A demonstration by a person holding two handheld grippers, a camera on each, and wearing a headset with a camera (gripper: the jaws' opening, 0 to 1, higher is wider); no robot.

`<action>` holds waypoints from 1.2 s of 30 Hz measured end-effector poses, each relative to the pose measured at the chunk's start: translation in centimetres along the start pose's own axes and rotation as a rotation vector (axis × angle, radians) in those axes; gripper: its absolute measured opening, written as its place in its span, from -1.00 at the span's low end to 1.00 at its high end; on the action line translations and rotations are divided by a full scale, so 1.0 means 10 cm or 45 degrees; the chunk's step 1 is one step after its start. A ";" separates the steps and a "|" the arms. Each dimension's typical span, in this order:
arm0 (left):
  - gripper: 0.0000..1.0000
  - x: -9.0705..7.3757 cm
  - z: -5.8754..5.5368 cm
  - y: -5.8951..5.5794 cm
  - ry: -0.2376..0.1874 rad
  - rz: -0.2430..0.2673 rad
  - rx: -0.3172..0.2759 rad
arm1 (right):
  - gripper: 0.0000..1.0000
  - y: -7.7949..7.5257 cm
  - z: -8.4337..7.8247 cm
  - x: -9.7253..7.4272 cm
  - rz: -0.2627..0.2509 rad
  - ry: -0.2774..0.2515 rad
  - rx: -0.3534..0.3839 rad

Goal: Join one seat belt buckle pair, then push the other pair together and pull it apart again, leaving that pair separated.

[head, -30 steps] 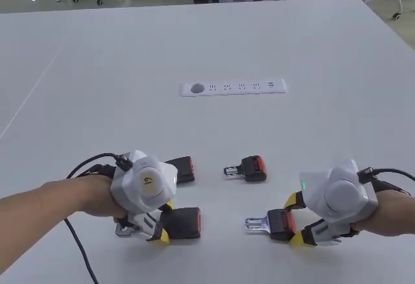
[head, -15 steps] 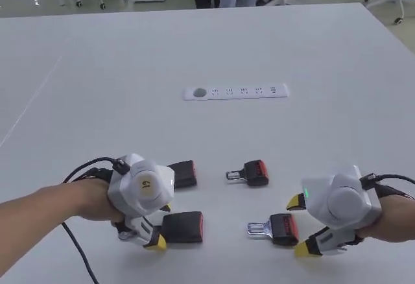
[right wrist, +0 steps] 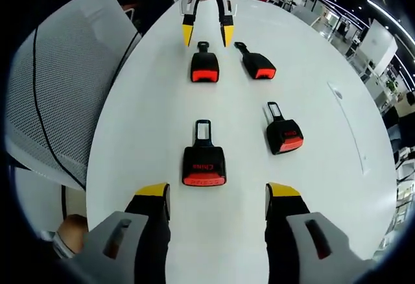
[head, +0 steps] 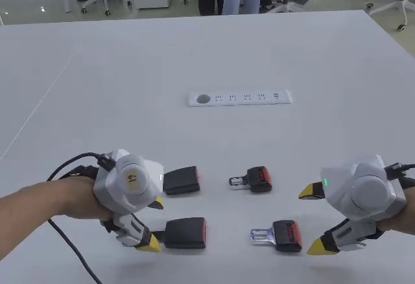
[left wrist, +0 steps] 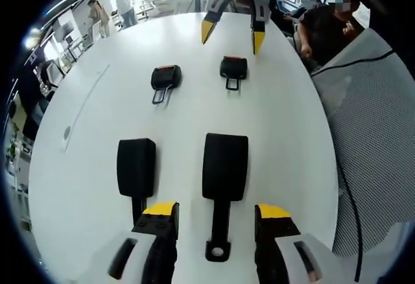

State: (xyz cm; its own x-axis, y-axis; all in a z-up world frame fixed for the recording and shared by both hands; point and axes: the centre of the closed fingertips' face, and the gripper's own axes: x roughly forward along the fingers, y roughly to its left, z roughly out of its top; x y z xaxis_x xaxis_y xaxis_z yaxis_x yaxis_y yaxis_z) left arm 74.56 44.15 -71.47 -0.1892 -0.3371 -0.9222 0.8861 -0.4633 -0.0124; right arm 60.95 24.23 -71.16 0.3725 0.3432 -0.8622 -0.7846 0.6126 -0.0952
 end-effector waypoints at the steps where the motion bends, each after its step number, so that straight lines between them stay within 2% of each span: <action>1: -0.03 -0.02 0.00 0.01 -0.005 0.004 -0.006 | 0.16 -0.02 0.00 -0.02 -0.002 -0.002 0.004; 7: -0.02 -0.12 -0.01 0.14 -0.020 0.043 -0.012 | 0.21 -0.15 -0.01 -0.08 -0.020 -0.022 0.029; 18: -0.02 -0.22 0.03 0.47 -0.113 0.115 -0.120 | 0.21 -0.39 0.05 -0.14 -0.047 -0.084 0.083; 22: -0.02 -0.22 0.04 0.57 -0.134 0.134 -0.143 | 0.19 -0.45 0.13 -0.14 -0.059 -0.137 0.077; 29: -0.04 -0.15 0.03 0.72 -0.132 0.151 -0.153 | 0.10 -0.55 0.19 -0.09 -0.068 -0.167 0.055; 36: -0.07 -0.07 0.11 0.87 -0.130 0.158 -0.153 | 0.00 -0.66 0.22 -0.02 -0.070 -0.204 0.041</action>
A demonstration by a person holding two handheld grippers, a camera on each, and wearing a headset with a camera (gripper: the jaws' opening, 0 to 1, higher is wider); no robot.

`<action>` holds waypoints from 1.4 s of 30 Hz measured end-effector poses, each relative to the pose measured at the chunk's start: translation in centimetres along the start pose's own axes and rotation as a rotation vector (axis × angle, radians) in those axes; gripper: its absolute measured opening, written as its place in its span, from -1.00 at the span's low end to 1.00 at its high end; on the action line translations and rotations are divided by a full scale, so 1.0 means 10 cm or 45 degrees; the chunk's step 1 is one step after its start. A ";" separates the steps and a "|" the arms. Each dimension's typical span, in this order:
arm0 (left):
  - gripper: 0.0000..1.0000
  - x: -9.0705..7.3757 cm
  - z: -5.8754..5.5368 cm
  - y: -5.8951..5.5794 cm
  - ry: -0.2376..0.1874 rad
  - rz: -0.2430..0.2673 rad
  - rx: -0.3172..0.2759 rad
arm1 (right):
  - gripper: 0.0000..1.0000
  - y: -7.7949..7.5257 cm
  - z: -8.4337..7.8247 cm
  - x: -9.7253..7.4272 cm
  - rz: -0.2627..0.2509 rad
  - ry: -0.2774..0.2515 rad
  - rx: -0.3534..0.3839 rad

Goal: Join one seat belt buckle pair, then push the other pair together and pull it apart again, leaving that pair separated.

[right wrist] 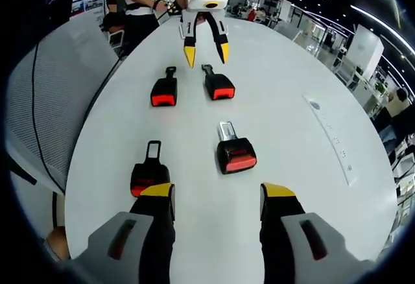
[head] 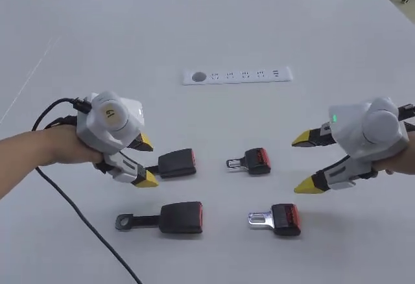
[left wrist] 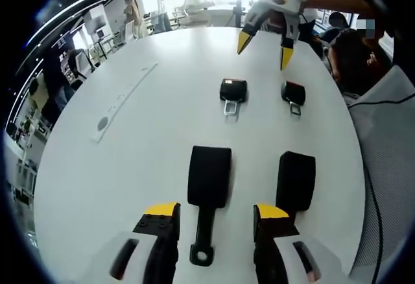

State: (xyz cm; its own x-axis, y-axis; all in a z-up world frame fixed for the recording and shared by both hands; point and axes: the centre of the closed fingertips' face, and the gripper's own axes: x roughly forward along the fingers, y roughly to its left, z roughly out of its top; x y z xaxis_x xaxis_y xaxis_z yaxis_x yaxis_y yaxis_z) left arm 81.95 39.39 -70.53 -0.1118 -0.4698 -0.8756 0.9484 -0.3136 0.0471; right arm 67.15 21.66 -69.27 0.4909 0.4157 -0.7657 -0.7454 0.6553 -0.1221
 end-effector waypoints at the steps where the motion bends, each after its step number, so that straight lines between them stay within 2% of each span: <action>1: -0.08 0.02 0.01 0.01 0.001 -0.005 -0.002 | -0.02 -0.01 0.01 0.01 -0.002 -0.004 -0.002; 8: -0.16 0.13 0.05 0.05 0.011 -0.032 -0.002 | -0.11 -0.08 0.02 0.14 0.009 -0.019 -0.008; 17: -0.21 0.24 -0.02 0.06 0.040 -0.072 0.007 | -0.18 -0.13 0.08 0.36 0.029 -0.029 -0.015; 30: -0.27 0.31 -0.02 0.08 0.044 -0.096 0.022 | -0.23 -0.23 0.12 0.58 0.045 -0.018 -0.025; 36: -0.36 0.35 -0.04 0.06 0.059 -0.124 0.064 | -0.25 -0.25 0.10 0.65 0.067 -0.004 -0.030; 42: -0.36 0.38 -0.03 0.06 0.075 -0.149 0.116 | -0.31 -0.27 0.08 0.71 0.079 0.008 -0.029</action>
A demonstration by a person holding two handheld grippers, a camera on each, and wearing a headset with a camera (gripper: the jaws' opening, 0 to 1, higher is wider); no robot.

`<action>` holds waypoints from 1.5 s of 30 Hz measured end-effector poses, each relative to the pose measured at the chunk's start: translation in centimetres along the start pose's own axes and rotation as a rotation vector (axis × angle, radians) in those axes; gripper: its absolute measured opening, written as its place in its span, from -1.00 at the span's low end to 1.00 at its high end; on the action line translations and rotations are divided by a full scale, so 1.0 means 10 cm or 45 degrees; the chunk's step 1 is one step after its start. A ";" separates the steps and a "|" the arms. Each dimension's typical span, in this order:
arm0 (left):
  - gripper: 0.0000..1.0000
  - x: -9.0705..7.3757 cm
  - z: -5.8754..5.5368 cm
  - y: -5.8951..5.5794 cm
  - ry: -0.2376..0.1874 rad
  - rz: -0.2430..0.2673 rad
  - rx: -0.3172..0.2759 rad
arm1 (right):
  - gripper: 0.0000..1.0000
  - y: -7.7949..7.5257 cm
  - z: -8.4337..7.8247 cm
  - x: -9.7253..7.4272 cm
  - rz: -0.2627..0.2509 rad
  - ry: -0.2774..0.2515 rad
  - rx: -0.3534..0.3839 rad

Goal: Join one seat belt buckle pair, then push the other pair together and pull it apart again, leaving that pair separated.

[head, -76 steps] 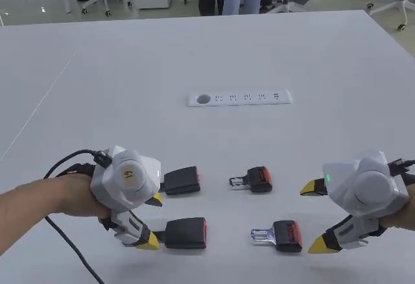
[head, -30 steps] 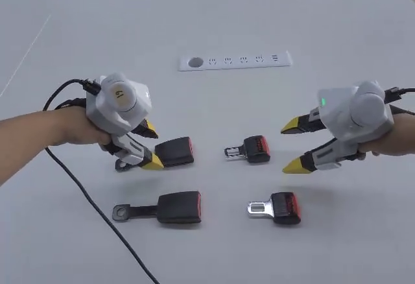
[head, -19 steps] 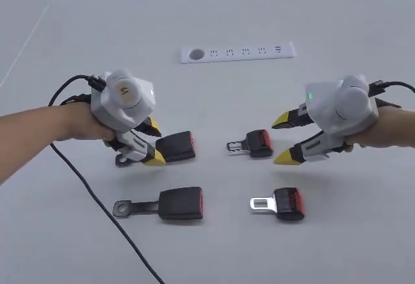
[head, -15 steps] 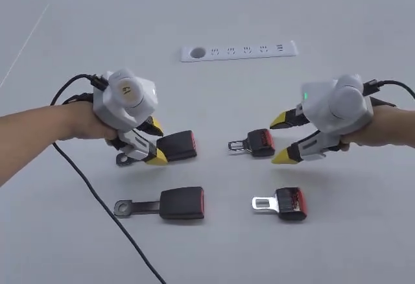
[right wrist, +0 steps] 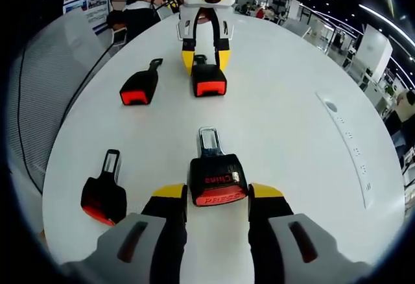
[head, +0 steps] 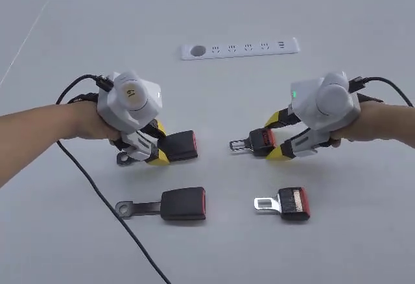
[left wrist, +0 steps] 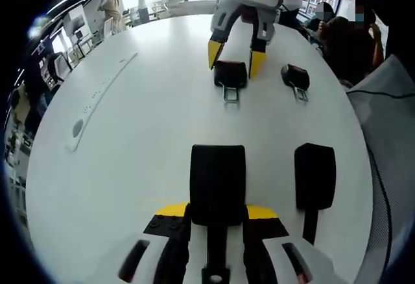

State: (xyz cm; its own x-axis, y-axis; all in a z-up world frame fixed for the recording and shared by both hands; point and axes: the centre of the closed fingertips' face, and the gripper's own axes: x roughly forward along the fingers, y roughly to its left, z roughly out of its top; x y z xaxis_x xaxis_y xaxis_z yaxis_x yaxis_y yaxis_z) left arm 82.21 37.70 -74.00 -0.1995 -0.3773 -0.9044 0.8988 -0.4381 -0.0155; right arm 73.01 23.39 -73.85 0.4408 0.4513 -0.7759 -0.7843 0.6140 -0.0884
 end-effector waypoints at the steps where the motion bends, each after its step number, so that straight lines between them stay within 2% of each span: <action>1: -0.36 0.00 0.00 0.00 0.003 -0.004 0.008 | -0.32 0.00 0.00 0.00 0.003 -0.002 0.002; 8: -0.37 0.01 -0.01 0.00 0.027 -0.033 0.101 | -0.36 0.00 0.00 0.00 0.015 0.025 -0.030; 11: -0.37 0.02 -0.02 -0.01 0.061 -0.047 0.163 | -0.37 0.00 -0.01 -0.01 0.013 0.037 -0.039; 13: -0.37 0.03 -0.02 -0.01 0.076 -0.054 0.178 | -0.38 0.00 -0.02 -0.01 0.008 0.039 -0.034; 19: -0.38 0.04 -0.03 0.00 0.068 -0.079 0.147 | -0.38 0.00 -0.03 -0.02 0.006 0.048 -0.031; 30: -0.39 0.04 -0.05 -0.02 0.050 -0.083 0.134 | -0.39 0.01 -0.03 -0.01 0.000 0.055 -0.026; 37: -0.39 0.04 -0.05 -0.04 0.068 -0.084 0.137 | -0.40 0.02 -0.01 0.00 0.000 0.061 -0.032; 45: -0.39 0.04 -0.05 -0.04 0.064 -0.080 0.113 | -0.40 0.03 0.04 0.01 -0.011 0.064 -0.039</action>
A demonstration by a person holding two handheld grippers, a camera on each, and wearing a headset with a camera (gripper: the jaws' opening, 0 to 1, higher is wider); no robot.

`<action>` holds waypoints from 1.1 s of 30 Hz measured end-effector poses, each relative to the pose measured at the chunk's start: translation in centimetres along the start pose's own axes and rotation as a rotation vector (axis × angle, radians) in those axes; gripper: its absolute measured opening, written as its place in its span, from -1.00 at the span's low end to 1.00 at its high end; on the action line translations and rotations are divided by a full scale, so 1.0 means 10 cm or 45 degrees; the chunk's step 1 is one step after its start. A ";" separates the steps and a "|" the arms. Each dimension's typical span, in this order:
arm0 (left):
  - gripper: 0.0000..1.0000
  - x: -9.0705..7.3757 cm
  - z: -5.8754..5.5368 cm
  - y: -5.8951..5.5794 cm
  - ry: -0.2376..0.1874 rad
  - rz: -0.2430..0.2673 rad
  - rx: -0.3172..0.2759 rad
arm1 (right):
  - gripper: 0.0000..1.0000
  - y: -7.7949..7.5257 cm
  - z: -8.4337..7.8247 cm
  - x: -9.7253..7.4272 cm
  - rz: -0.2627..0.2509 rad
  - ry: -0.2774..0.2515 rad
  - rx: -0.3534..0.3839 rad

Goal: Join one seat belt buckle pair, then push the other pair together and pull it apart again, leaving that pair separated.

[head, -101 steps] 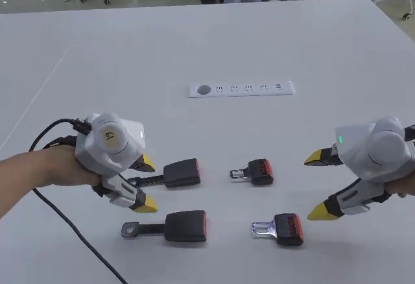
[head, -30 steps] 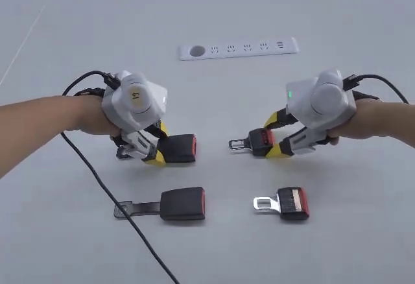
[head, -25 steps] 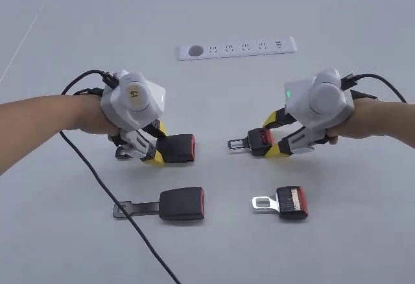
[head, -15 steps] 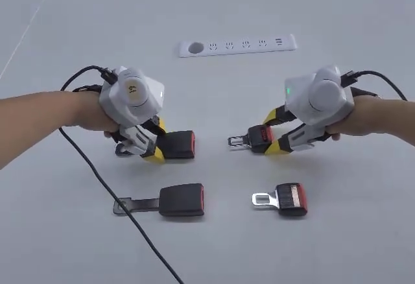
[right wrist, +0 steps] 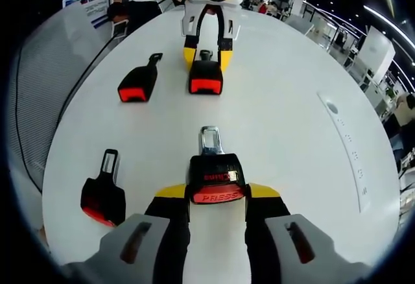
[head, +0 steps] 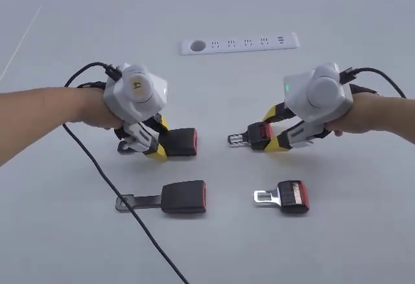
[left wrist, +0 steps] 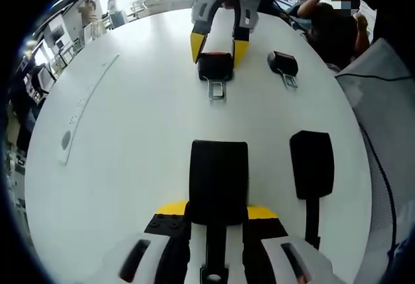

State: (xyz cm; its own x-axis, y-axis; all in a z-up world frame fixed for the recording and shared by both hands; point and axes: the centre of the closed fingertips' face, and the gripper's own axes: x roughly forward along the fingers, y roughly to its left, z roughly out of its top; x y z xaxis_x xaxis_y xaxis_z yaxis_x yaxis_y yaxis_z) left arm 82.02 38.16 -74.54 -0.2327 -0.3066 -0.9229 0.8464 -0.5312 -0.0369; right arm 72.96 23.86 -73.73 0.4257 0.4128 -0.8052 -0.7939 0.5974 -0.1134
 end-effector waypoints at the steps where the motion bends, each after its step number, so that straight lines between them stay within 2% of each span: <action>1: -0.39 0.00 0.00 0.00 0.001 0.001 -0.002 | -0.40 0.00 0.01 0.00 0.000 0.000 -0.001; 33: -0.39 0.01 0.01 0.02 0.031 -0.006 -0.039 | -0.40 -0.01 0.24 0.17 -0.010 -0.001 -0.046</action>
State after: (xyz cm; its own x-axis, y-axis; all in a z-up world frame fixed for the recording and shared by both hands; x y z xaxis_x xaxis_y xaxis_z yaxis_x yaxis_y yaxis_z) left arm 82.11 37.97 -74.59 -0.2249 -0.2846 -0.9319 0.8599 -0.5078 -0.0525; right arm 74.83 26.10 -73.70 0.4323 0.4084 -0.8039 -0.8055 0.5756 -0.1408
